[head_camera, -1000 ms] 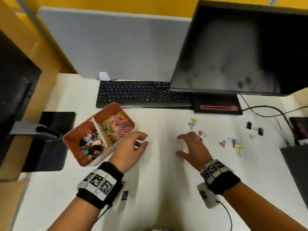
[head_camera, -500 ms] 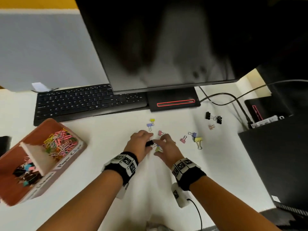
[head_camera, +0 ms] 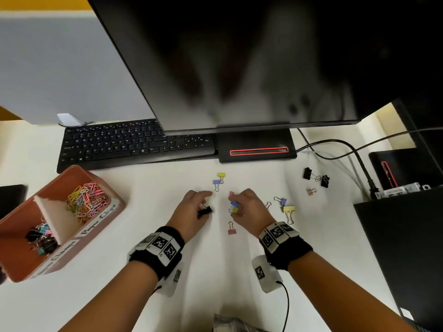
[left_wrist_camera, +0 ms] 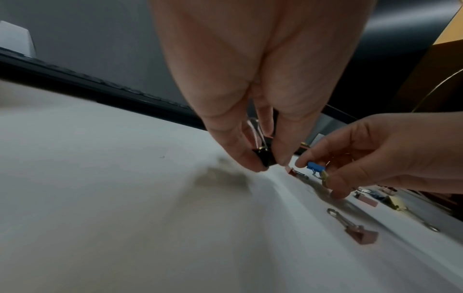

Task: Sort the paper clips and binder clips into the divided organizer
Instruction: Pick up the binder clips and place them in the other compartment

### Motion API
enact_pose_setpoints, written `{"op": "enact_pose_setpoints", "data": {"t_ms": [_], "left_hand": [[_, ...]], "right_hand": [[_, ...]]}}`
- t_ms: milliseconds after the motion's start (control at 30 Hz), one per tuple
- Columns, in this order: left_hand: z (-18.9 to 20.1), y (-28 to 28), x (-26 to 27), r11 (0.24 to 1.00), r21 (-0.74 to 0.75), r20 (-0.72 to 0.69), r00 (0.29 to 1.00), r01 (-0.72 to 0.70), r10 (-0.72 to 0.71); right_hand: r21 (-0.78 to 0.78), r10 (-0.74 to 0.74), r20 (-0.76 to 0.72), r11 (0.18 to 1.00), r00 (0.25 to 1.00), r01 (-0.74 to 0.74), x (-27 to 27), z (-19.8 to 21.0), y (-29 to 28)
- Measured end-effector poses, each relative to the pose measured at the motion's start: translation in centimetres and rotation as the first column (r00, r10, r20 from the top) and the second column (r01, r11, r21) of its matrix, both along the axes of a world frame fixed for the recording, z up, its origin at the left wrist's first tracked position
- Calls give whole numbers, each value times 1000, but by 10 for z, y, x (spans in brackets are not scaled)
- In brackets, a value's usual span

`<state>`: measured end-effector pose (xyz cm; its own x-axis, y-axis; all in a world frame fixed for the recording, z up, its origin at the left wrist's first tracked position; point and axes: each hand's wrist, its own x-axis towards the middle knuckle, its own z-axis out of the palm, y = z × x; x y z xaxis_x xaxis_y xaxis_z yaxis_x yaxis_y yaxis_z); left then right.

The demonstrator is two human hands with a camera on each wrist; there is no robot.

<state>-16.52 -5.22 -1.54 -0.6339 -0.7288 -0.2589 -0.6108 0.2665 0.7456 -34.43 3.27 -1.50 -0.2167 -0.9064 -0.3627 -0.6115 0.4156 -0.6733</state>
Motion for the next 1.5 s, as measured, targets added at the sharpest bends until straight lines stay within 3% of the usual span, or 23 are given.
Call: {"op": "enact_pose_setpoints", "data": {"t_ms": [133, 400, 567, 767, 933, 1133, 1233, 1300, 1400, 1500], "left_hand": [[4, 17, -2, 991, 55, -30, 992, 124, -122], [-12, 52, -27, 955, 137, -30, 965, 262, -260], [-15, 49, -25, 986, 31, 29, 986, 162, -162], [-17, 41, -12, 993, -36, 24, 994, 110, -109], [-16, 32, 2, 1000, -26, -29, 1000, 9, -10], [-6, 25, 14, 997, 10, -28, 997, -71, 71], [-4, 22, 22, 995, -5, -38, 994, -102, 102], [-1, 19, 28, 993, -7, -43, 992, -116, 116], [3, 12, 36, 989, 12, -44, 988, -148, 148], [7, 7, 47, 986, 21, -53, 985, -166, 167]], "right_hand": [[-68, -3, -69, 998, 998, -2, -19, -2, 17], [-79, -2, -26, 997, 1000, 0, -25, 4, 13], [59, 161, -68, 986, 985, -157, -17, 0, 10], [44, 152, -78, 988, 985, -149, -15, -1, 11], [65, 301, -101, 953, 948, -295, -11, -4, 11], [14, 183, -54, 983, 982, -183, -11, 0, 6], [-54, 9, -8, 998, 1000, -9, -13, 8, -1], [-17, -68, 17, 998, 998, 68, -14, 10, -14], [104, -43, -57, 993, 997, 49, -9, 6, -32], [124, -19, -128, 992, 992, 35, -3, 2, -38]]}}
